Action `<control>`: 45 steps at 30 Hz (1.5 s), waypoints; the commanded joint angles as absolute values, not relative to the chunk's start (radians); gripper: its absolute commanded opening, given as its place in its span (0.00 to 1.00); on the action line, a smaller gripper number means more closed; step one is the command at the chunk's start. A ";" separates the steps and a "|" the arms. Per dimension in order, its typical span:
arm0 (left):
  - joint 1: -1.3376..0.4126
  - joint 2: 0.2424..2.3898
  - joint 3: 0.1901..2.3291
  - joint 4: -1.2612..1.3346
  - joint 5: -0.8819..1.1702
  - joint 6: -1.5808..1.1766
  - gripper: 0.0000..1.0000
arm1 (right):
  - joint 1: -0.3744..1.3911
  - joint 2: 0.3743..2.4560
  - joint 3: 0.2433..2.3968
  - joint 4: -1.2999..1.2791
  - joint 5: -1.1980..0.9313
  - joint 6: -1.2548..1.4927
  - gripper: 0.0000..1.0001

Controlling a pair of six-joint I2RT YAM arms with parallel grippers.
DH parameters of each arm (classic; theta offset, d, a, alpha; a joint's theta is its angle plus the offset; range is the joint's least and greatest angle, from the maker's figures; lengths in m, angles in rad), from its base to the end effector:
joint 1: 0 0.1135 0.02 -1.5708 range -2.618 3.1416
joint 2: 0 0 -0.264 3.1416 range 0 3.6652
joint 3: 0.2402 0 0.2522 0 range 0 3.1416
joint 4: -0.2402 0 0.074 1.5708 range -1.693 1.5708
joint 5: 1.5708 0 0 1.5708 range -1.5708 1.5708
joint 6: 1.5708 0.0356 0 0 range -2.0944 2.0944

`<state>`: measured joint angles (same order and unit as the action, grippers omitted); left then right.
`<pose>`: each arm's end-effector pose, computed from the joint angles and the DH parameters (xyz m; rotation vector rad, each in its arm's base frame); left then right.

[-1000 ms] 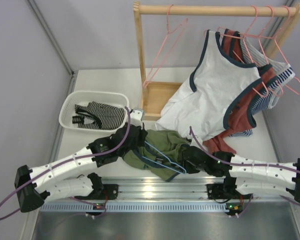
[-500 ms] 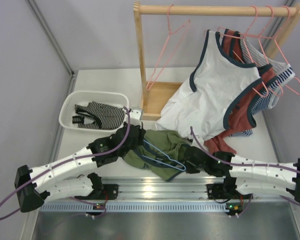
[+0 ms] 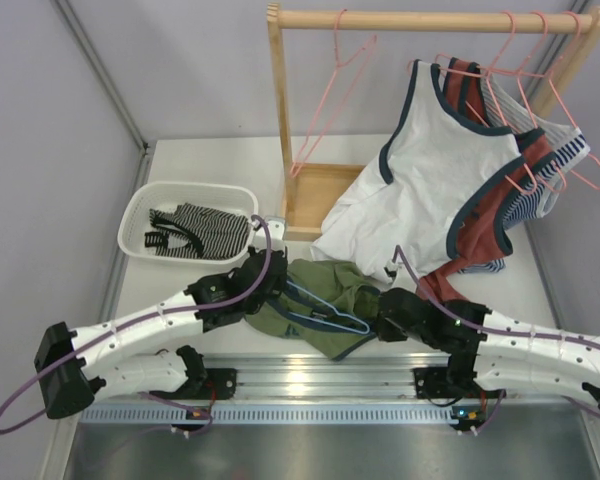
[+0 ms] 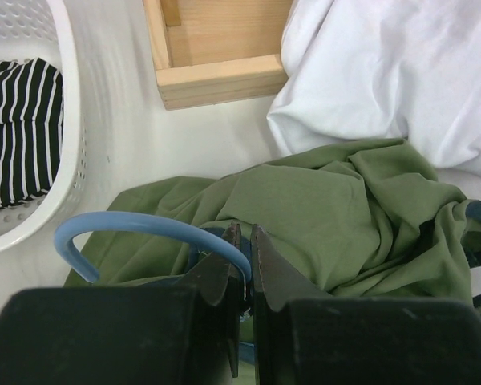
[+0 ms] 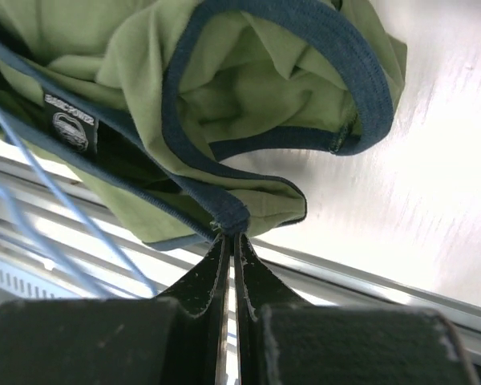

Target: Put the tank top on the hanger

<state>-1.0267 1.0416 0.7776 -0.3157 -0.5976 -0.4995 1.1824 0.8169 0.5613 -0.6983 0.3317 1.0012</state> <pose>0.1338 -0.1825 0.2787 0.2023 2.0446 -0.3060 0.0690 0.1379 0.2143 -0.0942 2.5246 0.5187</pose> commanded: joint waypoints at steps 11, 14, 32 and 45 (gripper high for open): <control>-1.028 1.060 0.773 -0.278 -0.712 -0.505 0.00 | 1.198 0.784 0.690 -0.798 0.354 0.943 0.00; -1.028 1.069 0.775 -0.281 -0.729 -0.512 0.00 | 1.198 0.772 0.690 -0.807 0.351 0.943 0.00; -1.031 1.077 0.773 -0.265 -0.701 -0.503 0.00 | 1.198 0.810 0.767 -0.796 0.356 0.913 0.00; -1.146 1.078 0.815 -0.255 -0.778 -0.491 0.00 | 1.175 1.009 0.948 -0.712 0.355 0.802 0.00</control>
<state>-1.1305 1.0866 0.7746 -0.3061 -0.7273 -0.4938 1.1812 0.9852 0.8959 -0.7673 0.3538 0.8463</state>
